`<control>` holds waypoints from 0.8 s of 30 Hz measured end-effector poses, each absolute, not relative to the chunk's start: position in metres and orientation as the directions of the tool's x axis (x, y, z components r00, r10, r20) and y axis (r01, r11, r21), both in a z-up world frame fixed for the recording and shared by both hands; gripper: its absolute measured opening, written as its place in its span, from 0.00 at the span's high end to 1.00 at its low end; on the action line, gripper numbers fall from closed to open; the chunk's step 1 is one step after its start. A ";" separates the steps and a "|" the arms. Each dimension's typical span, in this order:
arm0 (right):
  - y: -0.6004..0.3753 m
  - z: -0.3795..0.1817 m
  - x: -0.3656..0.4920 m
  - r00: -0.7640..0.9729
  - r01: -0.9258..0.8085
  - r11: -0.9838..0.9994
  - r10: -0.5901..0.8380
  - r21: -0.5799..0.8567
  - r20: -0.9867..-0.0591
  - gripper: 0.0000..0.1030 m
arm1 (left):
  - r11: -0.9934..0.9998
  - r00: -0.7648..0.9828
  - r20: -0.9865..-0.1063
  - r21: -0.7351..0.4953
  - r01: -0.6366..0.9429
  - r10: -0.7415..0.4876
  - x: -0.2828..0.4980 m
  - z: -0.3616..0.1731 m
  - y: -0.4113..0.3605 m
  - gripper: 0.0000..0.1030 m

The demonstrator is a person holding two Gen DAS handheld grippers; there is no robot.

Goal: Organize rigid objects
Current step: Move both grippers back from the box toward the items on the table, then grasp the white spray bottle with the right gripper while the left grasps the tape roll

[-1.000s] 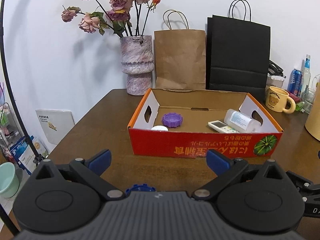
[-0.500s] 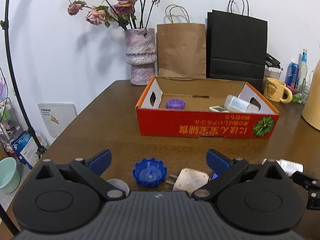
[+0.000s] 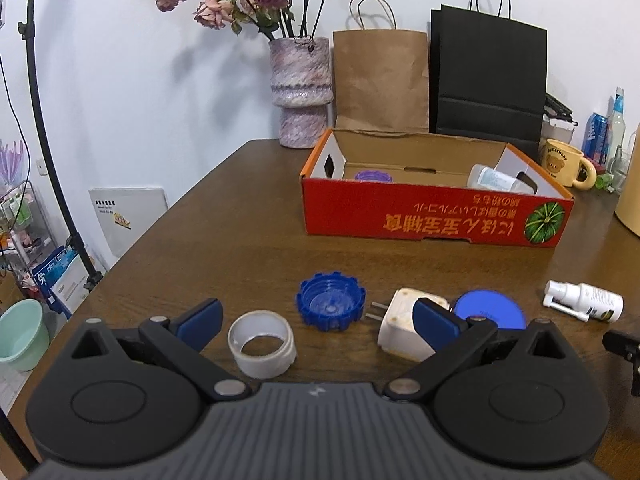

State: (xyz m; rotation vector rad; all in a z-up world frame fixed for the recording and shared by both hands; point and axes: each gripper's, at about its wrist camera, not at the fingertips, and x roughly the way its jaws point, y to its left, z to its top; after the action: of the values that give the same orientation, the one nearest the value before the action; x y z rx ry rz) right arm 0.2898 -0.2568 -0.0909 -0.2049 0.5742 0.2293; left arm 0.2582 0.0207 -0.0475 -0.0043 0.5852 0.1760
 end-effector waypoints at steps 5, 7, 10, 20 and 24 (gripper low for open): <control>-0.255 -0.094 0.308 0.803 -0.310 0.939 0.176 -0.146 -0.569 0.00 | 0.982 0.811 -0.557 0.052 -0.179 0.178 0.255 -0.051 0.024 0.00; -0.253 -0.095 0.317 0.800 -0.326 0.932 0.182 -0.161 -0.572 0.00 | 0.982 0.810 -0.558 0.053 -0.184 0.182 0.254 -0.051 0.026 0.00; -0.250 -0.099 0.334 0.787 -0.361 0.916 0.197 -0.177 -0.585 0.01 | 0.979 0.807 -0.559 0.056 -0.196 0.193 0.252 -0.051 0.029 0.00; -0.251 -0.104 0.350 0.694 -0.479 0.878 0.364 -0.020 -0.621 0.64 | 0.972 0.792 -0.570 0.047 -0.232 0.217 0.249 -0.053 0.044 0.00; -0.247 -0.105 0.342 0.704 -0.467 0.884 0.364 -0.012 -0.609 0.72 | 0.969 0.785 -0.577 0.045 -0.242 0.224 0.249 -0.055 0.050 0.00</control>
State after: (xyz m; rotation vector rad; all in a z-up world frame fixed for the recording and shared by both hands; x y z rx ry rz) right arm 0.3416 -0.2475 -0.1055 -0.1704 0.6392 0.4647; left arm 0.2493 0.0505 -0.0553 -0.0317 0.6185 0.2513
